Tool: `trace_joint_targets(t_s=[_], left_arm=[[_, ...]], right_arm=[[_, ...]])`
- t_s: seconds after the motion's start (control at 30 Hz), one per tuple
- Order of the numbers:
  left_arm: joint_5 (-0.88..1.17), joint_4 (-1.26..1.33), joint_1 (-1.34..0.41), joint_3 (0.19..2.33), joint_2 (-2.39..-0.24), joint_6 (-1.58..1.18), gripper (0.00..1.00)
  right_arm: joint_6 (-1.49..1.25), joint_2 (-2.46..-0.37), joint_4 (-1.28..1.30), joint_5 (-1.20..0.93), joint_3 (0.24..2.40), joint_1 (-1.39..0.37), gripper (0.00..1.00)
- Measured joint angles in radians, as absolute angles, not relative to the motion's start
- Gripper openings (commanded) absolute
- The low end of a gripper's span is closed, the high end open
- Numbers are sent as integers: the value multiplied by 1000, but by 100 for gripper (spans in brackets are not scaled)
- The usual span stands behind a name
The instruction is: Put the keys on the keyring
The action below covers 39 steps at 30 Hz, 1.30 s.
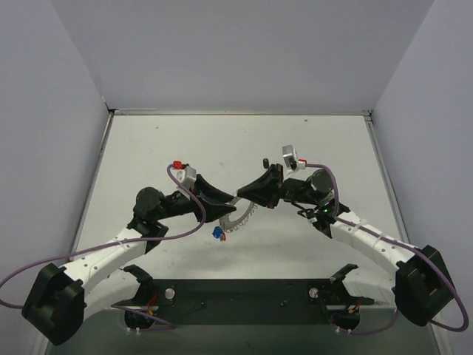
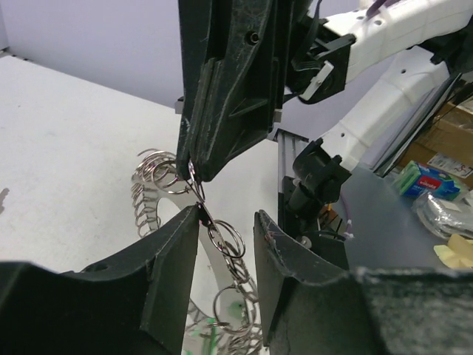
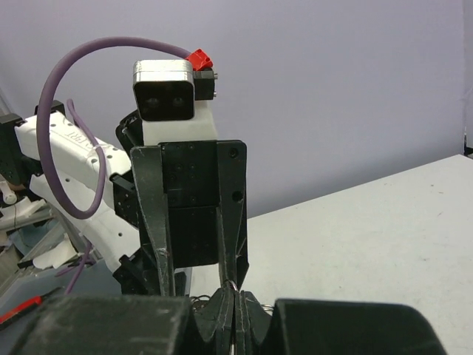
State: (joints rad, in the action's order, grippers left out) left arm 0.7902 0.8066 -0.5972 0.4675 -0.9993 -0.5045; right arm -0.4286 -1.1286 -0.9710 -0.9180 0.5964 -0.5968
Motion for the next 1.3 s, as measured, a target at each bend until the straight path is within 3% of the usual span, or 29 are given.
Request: trace_joint_targets(t_s=[0.27,0.5,0.7,1.0,1.3], left_arm=[[817,944,-591,455,-1058,-603,50],[752,749,-590,455,-987,-483,51],[579,533,-590,454,-884,-361,52],[356,445,-578,363,-777,-327,52],[358,447,-554,350,-815,-322,46]], right_arm=[[-575,-1257,-1171,-996,603,-564,0],[-622,-1335,-1217,-1030,616,-558,0],[-656,-1436,-1228,-1031,615,-558,0],[-745,-1614,-1212,-1040,615,-558,0],[-760,-1613,-1223,-1072,615,-558,0]])
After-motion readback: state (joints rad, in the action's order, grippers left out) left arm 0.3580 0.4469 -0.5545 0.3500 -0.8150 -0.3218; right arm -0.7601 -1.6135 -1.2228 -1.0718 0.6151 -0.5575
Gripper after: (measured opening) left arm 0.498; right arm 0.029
